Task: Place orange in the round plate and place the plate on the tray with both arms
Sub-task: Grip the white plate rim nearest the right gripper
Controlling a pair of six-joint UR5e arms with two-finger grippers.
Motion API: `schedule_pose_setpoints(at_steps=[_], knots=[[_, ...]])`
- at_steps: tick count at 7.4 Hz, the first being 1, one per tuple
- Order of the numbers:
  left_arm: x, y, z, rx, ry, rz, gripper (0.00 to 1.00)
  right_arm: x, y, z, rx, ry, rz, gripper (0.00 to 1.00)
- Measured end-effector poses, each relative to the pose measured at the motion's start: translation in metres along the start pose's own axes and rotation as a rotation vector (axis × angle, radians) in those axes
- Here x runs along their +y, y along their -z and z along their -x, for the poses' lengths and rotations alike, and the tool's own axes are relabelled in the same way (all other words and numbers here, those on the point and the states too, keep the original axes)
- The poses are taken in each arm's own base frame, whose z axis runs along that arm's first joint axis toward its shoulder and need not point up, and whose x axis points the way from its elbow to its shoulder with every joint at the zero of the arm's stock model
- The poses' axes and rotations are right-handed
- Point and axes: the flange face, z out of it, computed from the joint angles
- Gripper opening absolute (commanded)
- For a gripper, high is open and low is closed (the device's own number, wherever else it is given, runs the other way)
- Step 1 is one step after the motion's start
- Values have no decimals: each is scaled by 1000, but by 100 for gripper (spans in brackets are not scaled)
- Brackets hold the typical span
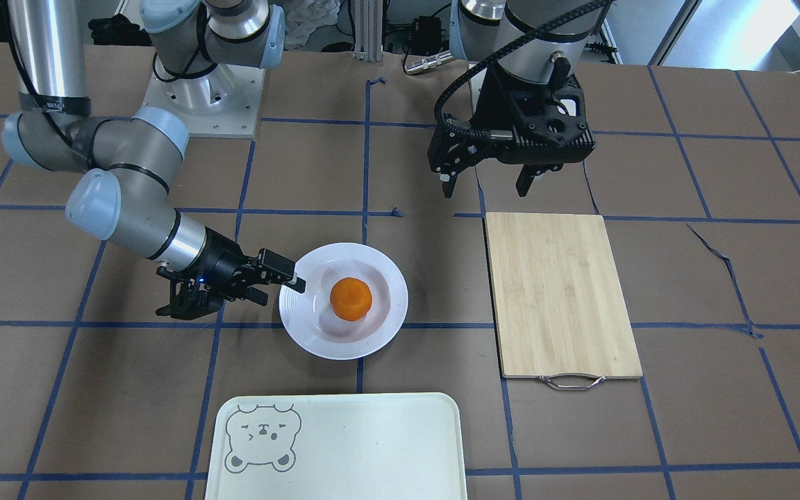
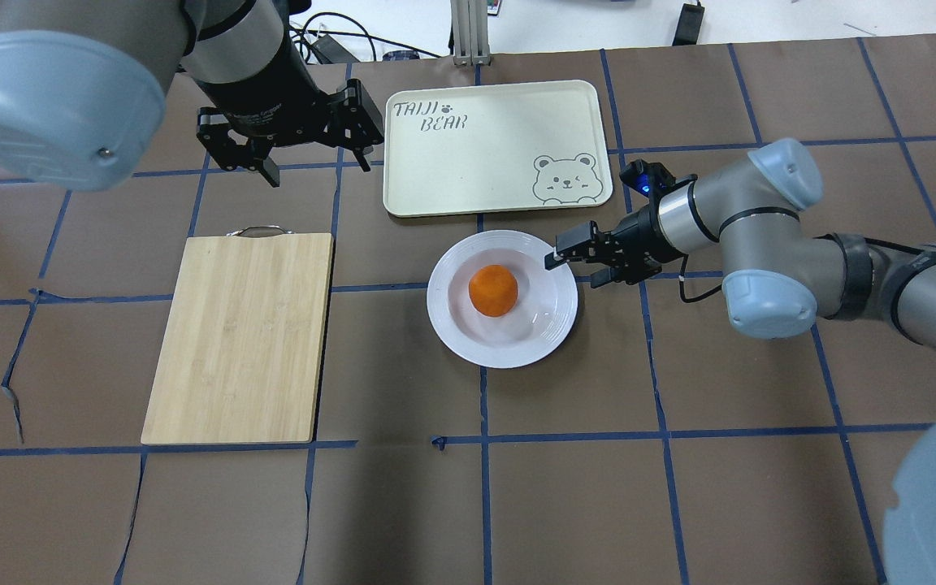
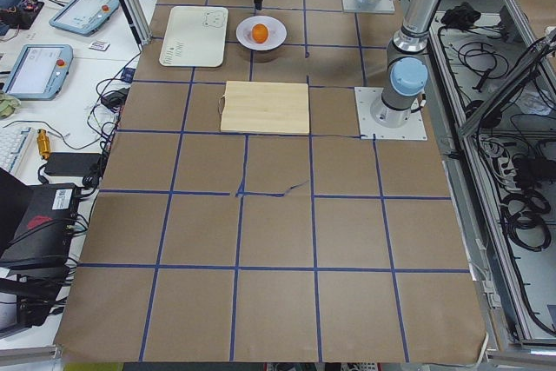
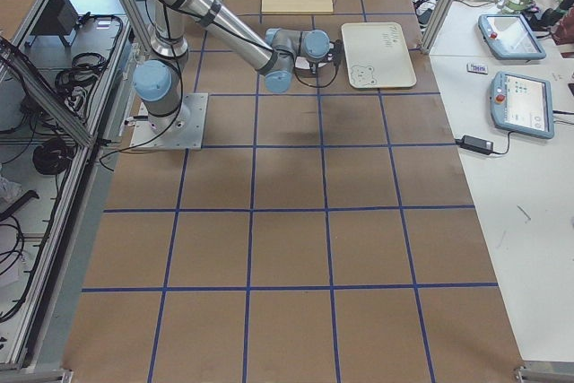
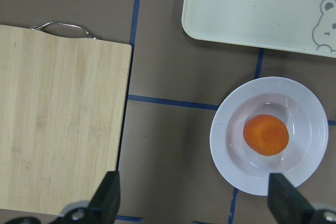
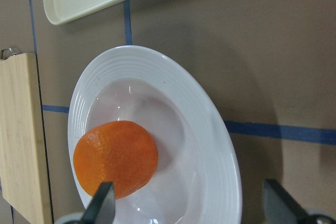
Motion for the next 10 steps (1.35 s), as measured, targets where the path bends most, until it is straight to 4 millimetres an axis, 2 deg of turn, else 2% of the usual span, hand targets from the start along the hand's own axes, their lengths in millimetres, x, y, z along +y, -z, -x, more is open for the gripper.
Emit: schedule_pose_setpoints(at_steps=[3, 4, 6, 9, 10], knots=[[8, 11, 13, -21, -42, 53, 100, 12, -22, -13, -50, -11, 8, 96], [6, 16, 20, -19, -50, 50, 100, 13, -27, -17, -45, -22, 15, 84], [14, 29, 31, -29, -49, 27, 100, 14, -38, -26, -52, -56, 38, 75], [20, 36, 36, -28, -30, 13, 100, 15, -43, -28, -56, -66, 49, 4], [21, 38, 37, -26, -27, 9, 100, 16, -43, -28, -56, -67, 52, 0]])
